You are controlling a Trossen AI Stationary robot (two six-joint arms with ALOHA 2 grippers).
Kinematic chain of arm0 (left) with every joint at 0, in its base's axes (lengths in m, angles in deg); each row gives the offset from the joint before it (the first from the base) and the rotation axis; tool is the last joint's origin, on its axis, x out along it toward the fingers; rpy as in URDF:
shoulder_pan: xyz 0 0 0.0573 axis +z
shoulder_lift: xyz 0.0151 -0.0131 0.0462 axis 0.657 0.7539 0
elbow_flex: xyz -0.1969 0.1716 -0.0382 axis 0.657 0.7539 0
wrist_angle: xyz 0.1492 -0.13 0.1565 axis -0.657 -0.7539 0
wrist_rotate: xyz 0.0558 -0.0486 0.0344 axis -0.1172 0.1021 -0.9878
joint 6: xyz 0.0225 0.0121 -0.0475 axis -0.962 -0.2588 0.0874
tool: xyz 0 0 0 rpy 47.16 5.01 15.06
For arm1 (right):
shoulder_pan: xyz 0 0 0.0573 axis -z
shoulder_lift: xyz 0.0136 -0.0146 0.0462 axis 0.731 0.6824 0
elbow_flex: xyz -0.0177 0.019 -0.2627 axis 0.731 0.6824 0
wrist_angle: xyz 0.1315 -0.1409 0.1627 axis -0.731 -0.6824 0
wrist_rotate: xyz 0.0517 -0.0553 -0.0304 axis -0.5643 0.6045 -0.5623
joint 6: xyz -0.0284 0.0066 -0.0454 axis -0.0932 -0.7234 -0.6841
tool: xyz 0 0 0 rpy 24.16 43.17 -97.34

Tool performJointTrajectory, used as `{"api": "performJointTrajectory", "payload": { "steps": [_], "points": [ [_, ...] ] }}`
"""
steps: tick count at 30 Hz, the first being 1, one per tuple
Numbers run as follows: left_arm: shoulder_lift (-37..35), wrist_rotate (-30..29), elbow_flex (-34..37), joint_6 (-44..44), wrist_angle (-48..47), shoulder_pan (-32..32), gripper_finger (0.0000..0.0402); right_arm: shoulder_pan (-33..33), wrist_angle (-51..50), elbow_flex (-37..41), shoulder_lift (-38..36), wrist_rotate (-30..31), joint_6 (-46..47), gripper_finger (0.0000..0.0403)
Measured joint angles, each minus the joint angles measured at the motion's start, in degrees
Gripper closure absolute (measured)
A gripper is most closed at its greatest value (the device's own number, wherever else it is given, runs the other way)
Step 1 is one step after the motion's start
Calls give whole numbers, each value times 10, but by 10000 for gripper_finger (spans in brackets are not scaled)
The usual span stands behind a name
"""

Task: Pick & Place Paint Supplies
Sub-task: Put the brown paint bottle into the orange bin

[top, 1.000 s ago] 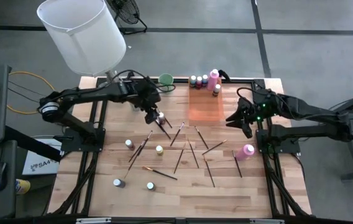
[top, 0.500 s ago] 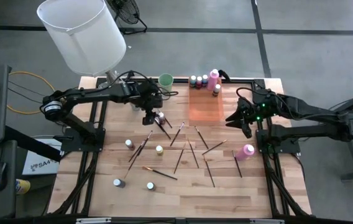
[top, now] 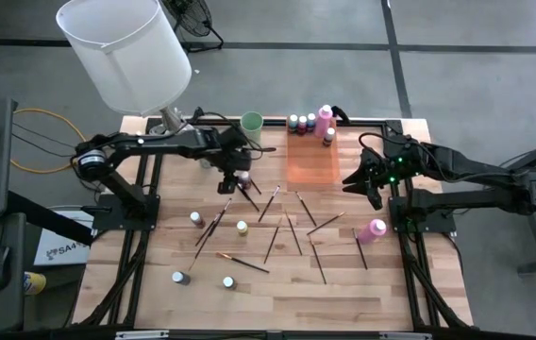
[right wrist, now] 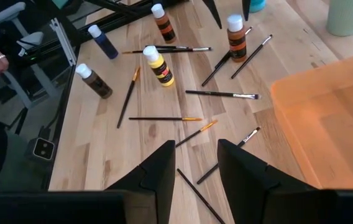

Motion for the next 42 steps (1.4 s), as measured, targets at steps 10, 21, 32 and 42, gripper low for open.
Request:
{"api": "performJointTrajectory", "payload": {
  "steps": [10,21,32,42],
  "points": [
    [11,1,0,2,20,0,181,0,0,0,0,0,0,289],
    [11,2,0,2,15,0,251,0,0,0,0,0,0,290],
    [11,2,-25,14,12,0,283,0,0,0,0,0,0,290],
    [11,-25,-134,16,36,0,282,0,0,0,0,0,0,290]
  ]
}}
